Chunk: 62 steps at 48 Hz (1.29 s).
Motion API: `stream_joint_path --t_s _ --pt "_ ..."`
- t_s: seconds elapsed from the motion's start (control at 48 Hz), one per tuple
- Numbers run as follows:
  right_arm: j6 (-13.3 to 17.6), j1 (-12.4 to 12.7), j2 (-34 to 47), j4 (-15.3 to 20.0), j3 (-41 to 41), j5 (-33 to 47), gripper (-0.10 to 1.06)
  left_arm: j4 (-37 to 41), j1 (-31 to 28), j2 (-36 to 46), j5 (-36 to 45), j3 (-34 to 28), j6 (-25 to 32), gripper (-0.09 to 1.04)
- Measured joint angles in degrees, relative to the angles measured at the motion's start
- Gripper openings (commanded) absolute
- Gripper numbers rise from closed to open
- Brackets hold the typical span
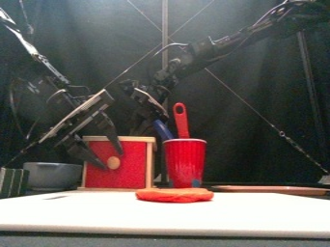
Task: Get the cutter from the drawer then cut the dough then place the extra dough in the bowl
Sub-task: Open the drawer
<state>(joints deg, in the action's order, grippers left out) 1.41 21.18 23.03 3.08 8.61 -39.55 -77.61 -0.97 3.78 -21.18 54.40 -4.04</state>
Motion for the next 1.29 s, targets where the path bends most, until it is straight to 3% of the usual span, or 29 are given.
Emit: stream_joint_path --t_s 0.146,0.417,0.646,1.292 --pt "0.0 0.1 0.1 -0.1 0.2 -0.1 0.05 -1.1 -0.1 -1.0 0.1 -0.4 0.0 0.75" --pt "0.0 0.0 0.2 -0.2 0.2 -0.1 0.05 -2.6 -0.1 -1.0 0.4 -0.6 0.0 0.56" --pt "0.0 0.1 0.2 -0.2 0.2 -0.2 0.05 -4.3 0.4 -1.0 0.4 -0.7 0.1 0.55" --pt "0.1 0.0 0.2 -0.2 0.2 -0.4 0.05 -12.4 9.2 -1.0 -0.4 -1.6 0.0 0.55"
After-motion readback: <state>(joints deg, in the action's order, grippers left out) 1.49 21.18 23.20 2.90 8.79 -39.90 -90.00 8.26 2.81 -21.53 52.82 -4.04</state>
